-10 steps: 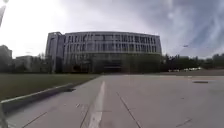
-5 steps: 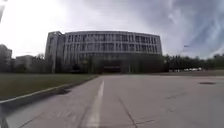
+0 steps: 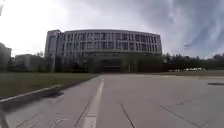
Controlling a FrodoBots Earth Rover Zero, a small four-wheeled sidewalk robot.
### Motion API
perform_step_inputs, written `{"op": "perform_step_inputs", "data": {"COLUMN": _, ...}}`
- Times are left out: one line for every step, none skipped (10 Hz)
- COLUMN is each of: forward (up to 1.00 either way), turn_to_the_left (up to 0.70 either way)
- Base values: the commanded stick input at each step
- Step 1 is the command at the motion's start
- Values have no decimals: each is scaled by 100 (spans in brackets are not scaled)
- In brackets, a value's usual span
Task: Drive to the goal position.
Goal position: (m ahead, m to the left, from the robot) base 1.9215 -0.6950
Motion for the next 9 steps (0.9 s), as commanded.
{"op": "perform_step_inputs", "data": {"forward": 100, "turn_to_the_left": 0}}
{"op": "perform_step_inputs", "data": {"forward": 100, "turn_to_the_left": 0}}
{"op": "perform_step_inputs", "data": {"forward": 100, "turn_to_the_left": 0}}
{"op": "perform_step_inputs", "data": {"forward": 100, "turn_to_the_left": 0}}
{"op": "perform_step_inputs", "data": {"forward": 100, "turn_to_the_left": 0}}
{"op": "perform_step_inputs", "data": {"forward": 100, "turn_to_the_left": 0}}
{"op": "perform_step_inputs", "data": {"forward": 100, "turn_to_the_left": 0}}
{"op": "perform_step_inputs", "data": {"forward": 100, "turn_to_the_left": 0}}
{"op": "perform_step_inputs", "data": {"forward": 100, "turn_to_the_left": 0}}
